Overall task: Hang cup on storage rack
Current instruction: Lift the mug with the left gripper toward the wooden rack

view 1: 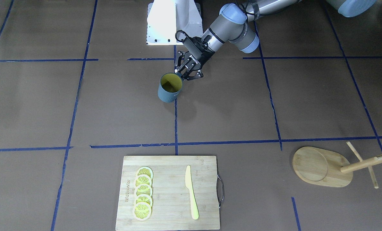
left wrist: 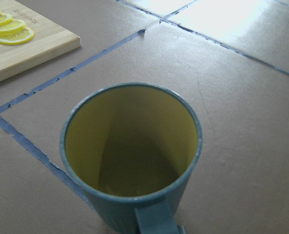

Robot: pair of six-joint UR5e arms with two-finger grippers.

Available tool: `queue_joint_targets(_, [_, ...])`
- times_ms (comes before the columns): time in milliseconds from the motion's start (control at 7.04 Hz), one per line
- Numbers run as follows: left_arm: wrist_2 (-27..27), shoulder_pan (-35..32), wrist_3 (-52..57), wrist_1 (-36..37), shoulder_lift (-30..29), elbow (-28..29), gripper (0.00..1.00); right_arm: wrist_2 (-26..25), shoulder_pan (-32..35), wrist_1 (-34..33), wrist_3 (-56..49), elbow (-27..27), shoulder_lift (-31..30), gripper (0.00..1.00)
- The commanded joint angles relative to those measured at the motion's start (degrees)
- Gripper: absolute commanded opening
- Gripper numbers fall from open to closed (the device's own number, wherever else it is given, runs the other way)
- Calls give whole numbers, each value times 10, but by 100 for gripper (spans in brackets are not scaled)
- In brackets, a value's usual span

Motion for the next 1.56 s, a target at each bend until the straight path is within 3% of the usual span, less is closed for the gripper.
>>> queue_joint_targets(0, [0, -36, -178, -62, 1, -4, 0, 0, 0, 0, 0, -1, 1, 100])
queue_joint_targets(568, [1, -134, -637, -235, 14, 0, 0, 0, 0, 1, -1, -1, 1, 100])
queue_joint_targets(995, [2, -259, -993, -290, 26, 21, 0, 0, 0, 1, -2, 0, 1, 100])
queue_joint_targets(1279, [29, -334, -1155, -396, 56, 103, 0, 0, 0, 1, -3, 1, 2, 100])
queue_joint_targets(1421, [30, -354, -1165, -468, 57, 160, 0, 0, 0, 2, -3, 3, 2, 100])
